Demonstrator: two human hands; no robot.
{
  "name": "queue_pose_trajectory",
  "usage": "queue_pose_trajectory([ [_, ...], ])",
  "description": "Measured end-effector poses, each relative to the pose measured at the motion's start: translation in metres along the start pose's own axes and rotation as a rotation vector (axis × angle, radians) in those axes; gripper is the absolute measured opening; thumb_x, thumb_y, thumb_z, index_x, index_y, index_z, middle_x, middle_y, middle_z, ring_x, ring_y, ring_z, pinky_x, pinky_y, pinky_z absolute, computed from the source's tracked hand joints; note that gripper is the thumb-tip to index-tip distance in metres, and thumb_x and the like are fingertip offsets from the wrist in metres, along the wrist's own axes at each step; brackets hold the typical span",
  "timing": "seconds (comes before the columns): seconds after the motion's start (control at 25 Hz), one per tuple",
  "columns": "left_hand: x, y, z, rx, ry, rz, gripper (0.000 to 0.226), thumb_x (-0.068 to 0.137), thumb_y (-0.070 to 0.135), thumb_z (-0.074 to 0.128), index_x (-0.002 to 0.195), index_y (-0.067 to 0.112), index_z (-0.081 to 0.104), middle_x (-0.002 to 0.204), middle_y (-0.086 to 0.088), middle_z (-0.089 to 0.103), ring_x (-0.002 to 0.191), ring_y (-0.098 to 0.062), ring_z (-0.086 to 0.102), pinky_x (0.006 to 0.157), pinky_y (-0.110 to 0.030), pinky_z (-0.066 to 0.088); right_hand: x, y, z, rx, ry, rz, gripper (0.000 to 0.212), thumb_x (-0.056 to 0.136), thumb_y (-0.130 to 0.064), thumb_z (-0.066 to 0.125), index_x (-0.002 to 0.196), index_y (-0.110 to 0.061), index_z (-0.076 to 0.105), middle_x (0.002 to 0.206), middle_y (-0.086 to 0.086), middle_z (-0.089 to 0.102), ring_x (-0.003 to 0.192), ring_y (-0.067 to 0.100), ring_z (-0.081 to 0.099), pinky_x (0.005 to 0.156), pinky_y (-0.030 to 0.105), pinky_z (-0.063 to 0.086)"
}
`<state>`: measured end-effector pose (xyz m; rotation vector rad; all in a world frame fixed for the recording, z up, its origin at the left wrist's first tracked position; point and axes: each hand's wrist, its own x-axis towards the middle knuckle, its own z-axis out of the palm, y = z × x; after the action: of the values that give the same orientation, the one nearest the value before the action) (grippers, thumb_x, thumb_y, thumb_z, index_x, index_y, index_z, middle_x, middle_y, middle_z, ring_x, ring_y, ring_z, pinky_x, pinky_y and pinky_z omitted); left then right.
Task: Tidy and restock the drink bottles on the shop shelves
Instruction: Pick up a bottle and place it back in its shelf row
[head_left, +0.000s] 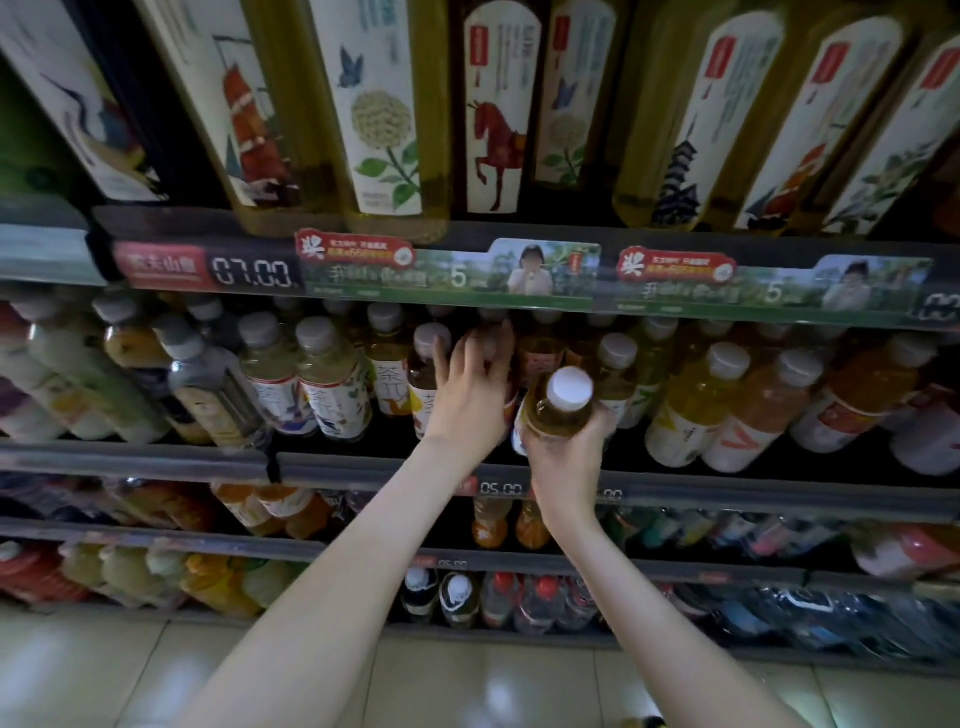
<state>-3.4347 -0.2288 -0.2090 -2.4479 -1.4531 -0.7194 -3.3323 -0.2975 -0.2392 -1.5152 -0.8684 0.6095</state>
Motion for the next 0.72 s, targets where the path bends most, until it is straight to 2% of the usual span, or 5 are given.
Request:
queue_pose_trajectory([
  [0.12,-0.009,-0.004,-0.006,-0.050,0.074,0.035,0.049,0.076,0.010,0.068,0.121,0.000,0.051,0.092,-0.024,0.052,0.084,-0.040,0.052,0.084,-0.050,0.049,0.008,0.005,0.011,-0.110,-0.018,0.013,0.072,0.078,-0.020,0.078,0.135,-0.012,0.033,0.134,0.004,0.051,0.121,0.019,0.051,0.091,0.022,0.038],
  [0.36,-0.041,-0.013,-0.016,-0.276,0.010,-0.076,0.045,0.084,0.016,0.070,0.113,0.016,0.035,0.111,-0.029,0.053,0.077,-0.046,0.060,0.048,-0.036,0.047,0.027,0.004,0.019,-0.330,-0.037,0.018,0.063,0.083,-0.018,0.073,0.130,-0.004,0.033,0.129,0.015,0.047,0.116,0.029,0.051,0.083,0.024,0.037],
  [0.56,-0.060,-0.015,-0.030,-0.413,0.103,-0.097,0.039,0.093,0.029,0.052,0.127,0.016,0.038,0.108,-0.016,0.057,0.082,-0.033,0.061,0.058,-0.029,0.050,0.034,0.005,0.026,-0.510,-0.085,-0.008,0.066,0.088,-0.015,0.065,0.139,0.000,0.025,0.132,0.018,0.045,0.116,0.030,0.051,0.092,0.028,0.044],
  [0.68,-0.062,-0.020,-0.056,-0.492,0.223,-0.204,0.046,0.093,0.034,0.047,0.130,0.007,0.048,0.114,-0.013,0.058,0.093,-0.021,0.056,0.071,-0.016,0.038,0.031,0.003,0.020,-0.456,-0.178,0.072,0.048,0.094,-0.015,0.058,0.133,-0.009,0.030,0.118,0.007,0.052,0.100,0.019,0.055,0.071,0.015,0.044],
  [0.72,-0.060,-0.020,-0.069,-0.517,0.252,-0.221,0.045,0.093,0.031,0.050,0.130,0.006,0.049,0.116,-0.012,0.058,0.095,-0.018,0.053,0.074,-0.014,0.036,0.028,-0.001,0.017,-0.433,-0.171,0.068,0.049,0.094,-0.016,0.057,0.135,-0.010,0.030,0.120,0.006,0.053,0.105,0.022,0.056,0.074,0.017,0.043],
])
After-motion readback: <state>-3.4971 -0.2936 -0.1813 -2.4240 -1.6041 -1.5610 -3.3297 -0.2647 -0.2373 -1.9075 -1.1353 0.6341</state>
